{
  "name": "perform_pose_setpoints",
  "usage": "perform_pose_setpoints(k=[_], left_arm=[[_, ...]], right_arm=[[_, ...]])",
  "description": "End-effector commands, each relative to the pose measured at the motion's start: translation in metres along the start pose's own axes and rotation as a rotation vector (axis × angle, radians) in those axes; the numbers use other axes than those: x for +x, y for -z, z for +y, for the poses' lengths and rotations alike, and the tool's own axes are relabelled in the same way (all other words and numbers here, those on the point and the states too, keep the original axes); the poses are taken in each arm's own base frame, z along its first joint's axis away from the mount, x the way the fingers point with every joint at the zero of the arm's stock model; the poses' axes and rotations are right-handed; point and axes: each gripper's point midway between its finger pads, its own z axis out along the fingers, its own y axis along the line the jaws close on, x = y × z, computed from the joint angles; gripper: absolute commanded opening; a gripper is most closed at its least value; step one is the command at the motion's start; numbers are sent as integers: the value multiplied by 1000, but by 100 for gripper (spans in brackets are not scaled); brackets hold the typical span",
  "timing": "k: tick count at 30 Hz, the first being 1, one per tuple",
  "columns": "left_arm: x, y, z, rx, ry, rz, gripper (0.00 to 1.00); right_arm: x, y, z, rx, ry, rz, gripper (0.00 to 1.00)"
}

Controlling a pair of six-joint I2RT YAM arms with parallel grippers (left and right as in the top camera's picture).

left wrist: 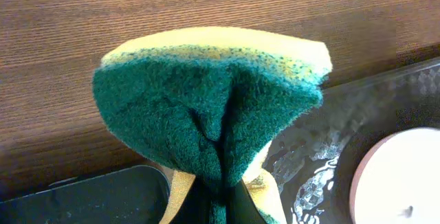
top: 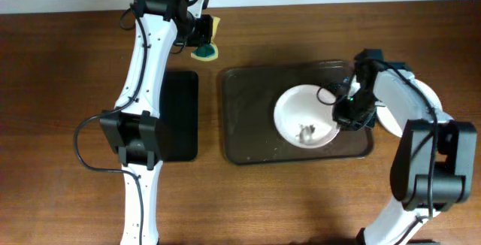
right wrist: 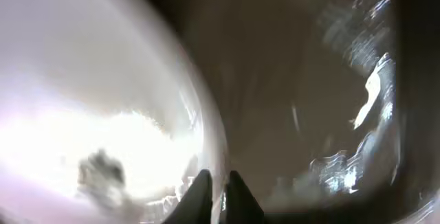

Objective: Clean dirty plates on tray and stack at the side
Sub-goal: 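Grasp the rim of the pink plate with the right gripper, then scrub the pink plate with the sponge in the left gripper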

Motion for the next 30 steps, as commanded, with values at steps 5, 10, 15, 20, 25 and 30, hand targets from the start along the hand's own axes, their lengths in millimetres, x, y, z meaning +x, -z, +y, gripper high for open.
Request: perform_pose_setpoints(k=[5,10,15,20,25,30], left_arm=[[-5,8,-3,2,-18,-26,0],[-4,8,-2,0,-17,-19,0],[-3,8,-2,-1,-16,-15,0],[1,8,-3,-1,-15,-3,0],[11,-4,-50,33,-96,22,0],[12,-19,-77,55,-109,11,0]], right_arm=[[-108,34,48,-56,535,-507,64],[-119,19,58,-88,640,-515,62],[-95,-27,49,-124,627,-335,31],[-82,-32,26,-148,112,-222,4],[-24,-44,7,-9,-260,3,4],[-86,-21,9,-57,133,-215,42]])
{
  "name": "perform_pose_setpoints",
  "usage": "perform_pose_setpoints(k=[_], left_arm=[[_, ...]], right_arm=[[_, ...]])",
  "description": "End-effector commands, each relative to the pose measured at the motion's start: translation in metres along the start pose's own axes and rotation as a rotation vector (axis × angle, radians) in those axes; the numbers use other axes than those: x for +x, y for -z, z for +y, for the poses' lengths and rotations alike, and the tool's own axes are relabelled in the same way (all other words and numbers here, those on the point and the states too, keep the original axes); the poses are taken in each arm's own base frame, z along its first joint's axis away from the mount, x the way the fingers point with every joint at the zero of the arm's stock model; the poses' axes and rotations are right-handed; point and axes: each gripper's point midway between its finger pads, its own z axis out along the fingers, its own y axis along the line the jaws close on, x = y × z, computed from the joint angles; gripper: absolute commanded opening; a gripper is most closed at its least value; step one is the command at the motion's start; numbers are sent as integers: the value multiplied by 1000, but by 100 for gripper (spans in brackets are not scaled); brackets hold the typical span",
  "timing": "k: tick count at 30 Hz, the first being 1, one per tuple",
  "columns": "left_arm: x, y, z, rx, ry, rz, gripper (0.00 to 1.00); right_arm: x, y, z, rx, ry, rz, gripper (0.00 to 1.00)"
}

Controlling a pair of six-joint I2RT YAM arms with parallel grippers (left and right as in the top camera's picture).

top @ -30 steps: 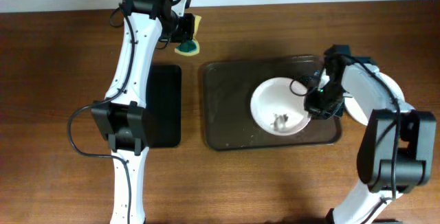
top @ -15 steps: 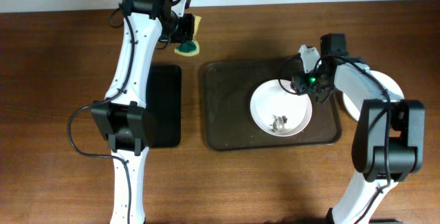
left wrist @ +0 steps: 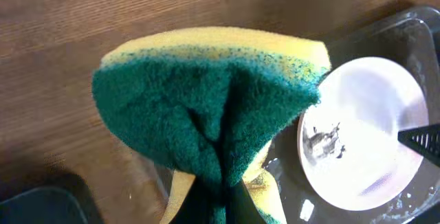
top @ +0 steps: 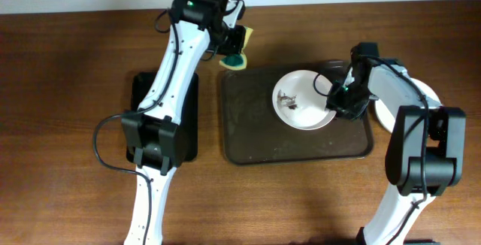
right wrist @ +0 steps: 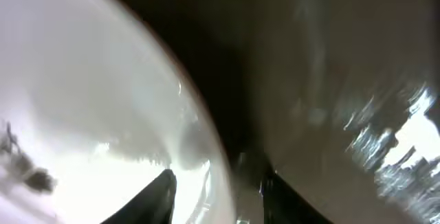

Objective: Clean dirty plates on tray and stack at the side
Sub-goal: 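Scrub the pink plate with the sponge in the left gripper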

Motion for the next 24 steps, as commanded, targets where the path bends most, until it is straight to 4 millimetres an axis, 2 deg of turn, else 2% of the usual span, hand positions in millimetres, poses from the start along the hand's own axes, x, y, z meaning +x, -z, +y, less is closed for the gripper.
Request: perform_pose_setpoints(k=[1,3,4,6,8,10,13,17,19,20,22,24], left_arm=[[-6,3,-1,3,14,-29,0],[-6,1,-8,9,2,-27,0],[-4,-2,-16,17,-10,-21,0],[3,-14,-28,33,-28,9,0],[18,-38,-55,136,-74,72,0],[38,-69,-75,166,-170,138,0],[57,-92,-113,225,-279,177,0],[73,-117,-154,346,-283,201,0],[74,-121,-161,349,-279,200,0],[78,-133,-152,273,-234,214,0],[85,-162,-113,38,-141,231,0],[91,-175,-90,-77,-132,242,0]], right_arm=[[-26,-3,-6,20,193,-84,40],[-24,-5,-7,23,195,-78,9],[-21,-6,-8,24,191,-64,4],[-17,-6,-8,18,165,-49,4],[-15,-6,-3,-10,164,-41,4],[-14,-6,-2,-17,164,-34,4],[-10,-6,0,-34,161,-18,4],[-4,-5,-1,-67,140,13,4],[-4,-1,-4,-121,105,26,4],[-5,2,-6,-165,78,30,4],[-5,4,-7,-195,60,38,4],[-3,4,-7,-194,60,44,4]])
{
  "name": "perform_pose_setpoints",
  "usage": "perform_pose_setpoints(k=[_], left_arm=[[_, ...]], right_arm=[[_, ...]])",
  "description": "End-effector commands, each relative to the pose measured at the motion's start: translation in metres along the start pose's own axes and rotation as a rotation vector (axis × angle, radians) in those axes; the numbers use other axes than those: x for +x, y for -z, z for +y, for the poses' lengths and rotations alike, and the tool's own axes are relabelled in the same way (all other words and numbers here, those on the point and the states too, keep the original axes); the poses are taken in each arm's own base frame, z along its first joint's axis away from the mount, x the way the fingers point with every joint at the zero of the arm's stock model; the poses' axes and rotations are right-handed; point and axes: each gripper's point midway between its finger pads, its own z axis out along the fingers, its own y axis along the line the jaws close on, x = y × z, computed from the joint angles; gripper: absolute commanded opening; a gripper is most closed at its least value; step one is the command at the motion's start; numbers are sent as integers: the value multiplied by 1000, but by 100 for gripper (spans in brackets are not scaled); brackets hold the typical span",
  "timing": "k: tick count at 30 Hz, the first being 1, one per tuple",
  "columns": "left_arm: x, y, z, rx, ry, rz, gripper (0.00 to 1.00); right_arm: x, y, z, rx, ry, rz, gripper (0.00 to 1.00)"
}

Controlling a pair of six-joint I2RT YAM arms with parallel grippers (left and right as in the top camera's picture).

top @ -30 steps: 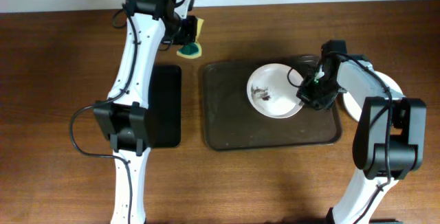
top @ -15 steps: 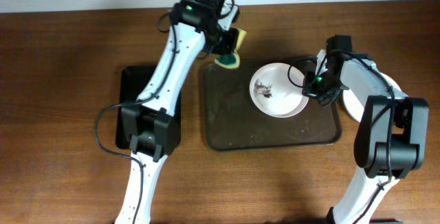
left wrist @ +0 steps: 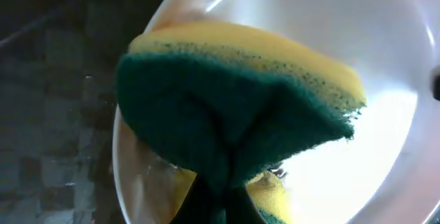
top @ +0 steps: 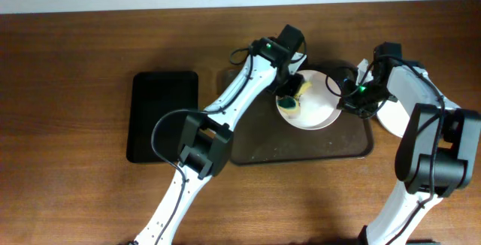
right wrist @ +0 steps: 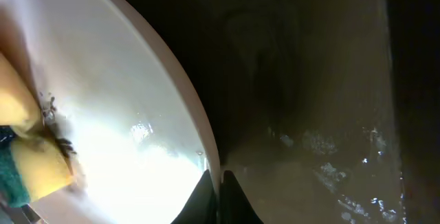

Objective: Clean dirty plates on tray and stack at the side
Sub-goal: 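Scrub the pink plate with the sponge in the left gripper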

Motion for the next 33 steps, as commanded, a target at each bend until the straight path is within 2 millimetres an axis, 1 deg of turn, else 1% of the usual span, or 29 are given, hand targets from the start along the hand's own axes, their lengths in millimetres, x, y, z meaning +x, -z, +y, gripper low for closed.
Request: perform_pose_setpoints(k=[1,2,3,4,5,6,8,9,10,11,12,13,14,15,16,17,18,20,21,22,23,24,25,26,27,28,30,31,33], left_arm=[[11,-28,33,-135,59,41,0],[12,-30,12,-15,8,50,0],[12,-28,-18,161,-89,49,0],[12,-24,-36,268,-151,41,0],[10,-22,-46,323,-162,31,0],[8,-20,-51,351,-167,22,0],[-3,-19,-55,367,-187,-24,0],[-13,-18,-57,371,-170,-62,0],[-32,-16,-58,370,-149,-133,0],[-41,-19,-47,298,-116,-165,0],[-46,-25,-25,173,-60,-182,0],[-50,-29,0,31,7,-202,0],[-51,-28,31,-132,109,-222,0],[-48,-25,50,-238,162,-229,0],[-40,-18,73,-373,225,-229,0],[-26,-10,94,-501,322,-216,0],[-14,-9,98,-525,355,-178,0],[12,-10,97,-534,353,-67,0],[26,-13,90,-496,324,9,0],[43,-24,57,-284,167,145,0],[50,-27,32,-119,69,202,0],[60,-22,-7,157,-87,245,0],[63,-14,-27,325,-165,243,0],[61,-6,-34,423,-177,223,0],[57,-2,-31,448,-161,208,0],[51,0,-20,444,-148,184,0],[39,-1,-10,428,-141,141,0],[23,-11,15,269,-9,107,0],[16,-19,58,-30,184,76,0]], right_arm=[[4,-5,3,-24,-12,29,4],[7,-5,2,-23,-12,38,4],[8,-5,2,-22,-10,44,4],[9,-5,2,-21,-1,48,4],[11,-5,2,-21,0,53,4],[10,-5,2,-21,1,52,4],[11,-5,2,-21,1,53,4],[11,-5,2,-21,0,55,4],[11,-5,2,-20,0,56,4],[12,-5,2,-20,-1,58,4],[13,-5,2,-20,1,61,4],[12,-5,2,-20,1,60,4],[12,-5,2,-20,1,60,4],[12,-5,2,-20,1,60,4],[12,-5,2,-20,1,60,4],[12,-5,2,-20,2,60,4],[12,-5,2,-20,2,59,4],[12,-5,2,-20,1,59,4],[13,-5,2,-20,1,61,4],[13,-5,2,-20,1,61,4],[13,-5,2,-20,1,61,4],[13,-5,2,-20,1,61,4],[13,-5,2,-20,1,61,4],[13,-5,2,-20,1,62,4],[13,-5,2,-20,1,62,4],[13,-5,2,-20,1,62,4],[13,-5,2,-20,1,61,4],[13,-5,2,-20,1,61,4],[13,-5,2,-20,1,61,4]])
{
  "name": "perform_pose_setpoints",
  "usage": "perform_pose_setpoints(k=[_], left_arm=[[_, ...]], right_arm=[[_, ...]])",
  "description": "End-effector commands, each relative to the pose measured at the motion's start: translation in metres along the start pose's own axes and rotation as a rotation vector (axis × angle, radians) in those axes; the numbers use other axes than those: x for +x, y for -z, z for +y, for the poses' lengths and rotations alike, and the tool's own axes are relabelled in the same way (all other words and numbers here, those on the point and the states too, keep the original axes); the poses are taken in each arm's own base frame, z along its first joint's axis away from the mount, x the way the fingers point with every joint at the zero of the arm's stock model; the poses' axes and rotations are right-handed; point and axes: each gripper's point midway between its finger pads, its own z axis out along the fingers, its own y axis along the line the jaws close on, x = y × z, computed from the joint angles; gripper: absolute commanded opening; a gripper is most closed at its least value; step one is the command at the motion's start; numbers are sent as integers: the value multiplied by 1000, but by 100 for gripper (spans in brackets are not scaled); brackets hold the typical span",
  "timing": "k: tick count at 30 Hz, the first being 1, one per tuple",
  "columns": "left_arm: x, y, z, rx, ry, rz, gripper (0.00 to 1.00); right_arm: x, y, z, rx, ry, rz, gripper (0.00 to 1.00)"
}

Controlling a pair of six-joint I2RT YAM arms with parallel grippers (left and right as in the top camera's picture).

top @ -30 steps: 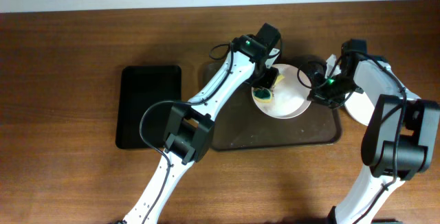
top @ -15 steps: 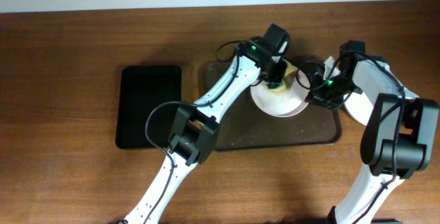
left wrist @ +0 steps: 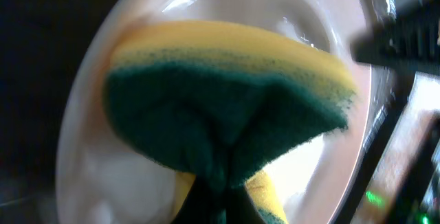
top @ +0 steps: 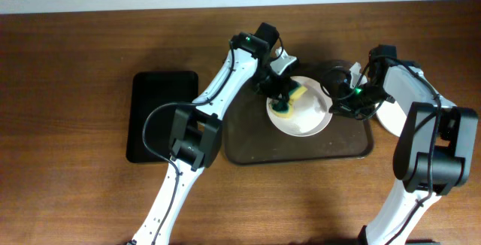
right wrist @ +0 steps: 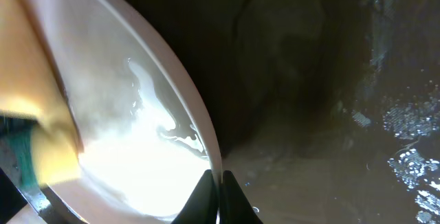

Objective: Clean dirty plates on tray and stack at the side
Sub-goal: 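Scrub the pink plate with the sponge in the left gripper, then carry the pink plate right and stack it on the white plates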

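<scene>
A white plate (top: 310, 113) lies in the dark tray (top: 248, 136). My left gripper (top: 281, 102) is shut on a yellow and green sponge (top: 285, 104), which presses on the plate's left part; the sponge (left wrist: 227, 107) fills the left wrist view with the plate (left wrist: 89, 176) behind it. My right gripper (top: 336, 101) is shut on the plate's right rim, and its fingertips (right wrist: 206, 186) pinch the thin rim (right wrist: 196, 124) over the wet tray (right wrist: 323, 114).
A black mat (top: 161, 113) lies left of the tray. A second white plate (top: 398, 106) sits on the wooden table (top: 68, 72) at the right, partly under my right arm.
The sponge has shifted toward the plate's left edge and the left arm has turned. The plate sits slightly further left in the tray. My right gripper still pinches the rim.
My left gripper held the sponge over the table behind the tray while my right gripper stood at the dirty plate's right rim. The sponge then hung at the tray's back left corner, then lay on the plate. Now it rests on the plate's left part, with no dirt showing.
</scene>
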Motion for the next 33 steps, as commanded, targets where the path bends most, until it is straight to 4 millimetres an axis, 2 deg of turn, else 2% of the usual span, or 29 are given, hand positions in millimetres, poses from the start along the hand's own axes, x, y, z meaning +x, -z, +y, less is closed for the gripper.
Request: perform_pose_setpoints(k=[1,2,3,4,5,6,7,8,9,11,14,17,19,20,21,22,24,25,26,28,30,32,33], left_arm=[[4,2,76,-453,339,-51,0],[5,20,103,-666,414,-109,0],[7,24,108,-735,406,-114,0],[12,17,97,-703,386,-73,0],[20,-2,70,-547,293,16,0],[32,-18,32,-328,181,116,0],[43,-24,-5,-101,72,182,0],[50,-23,-31,56,-22,207,0],[53,-22,-44,133,-82,210,0],[48,-23,-48,155,-93,189,0],[32,-22,-65,262,-126,113,0],[12,-25,-60,234,-139,42,0],[-12,-27,5,-148,49,-39,0],[-20,-13,41,-360,135,-91,0],[-25,7,68,-521,192,-141,0],[-34,39,96,-692,238,-216,0],[-47,86,120,-832,265,-313,0],[-53,98,119,-814,272,-343,0],[-61,113,105,-729,272,-373,0],[-67,141,63,-572,247,-411,0],[-63,179,30,-529,228,-454,0],[-56,204,17,-530,229,-471,0],[-53,210,14,-530,230,-474,0]], right_arm=[[-3,2,-12,49,-17,-12,4],[-3,2,-12,49,-17,-12,4],[-3,2,-12,49,-17,-13,4],[-4,2,-12,49,-16,-13,4],[-4,2,-12,49,-15,-16,4],[-5,2,-12,48,-14,-18,4],[-5,2,-12,48,-14,-19,4],[-5,2,-12,48,-14,-19,4],[-4,2,-12,48,-15,-16,4],[-3,2,-12,48,-17,-12,4],[-3,2,-12,48,-17,-12,4],[-3,2,-12,48,-17,-12,4],[-3,2,-12,48,-18,-11,4],[-2,2,-12,49,-19,-8,4],[-1,2,-13,50,-21,-5,4],[-2,2,-12,49,-20,-5,4],[-1,2,-12,49,-20,-5,4],[-1,2,-12,49,-20,-4,4],[-1,2,-12,49,-21,-3,4],[-1,2,-12,49,-21,-3,4],[-1,1,-12,49,-19,-4,10],[-3,-2,-5,49,5,-11,15],[-5,-6,3,47,33,-18,22]])
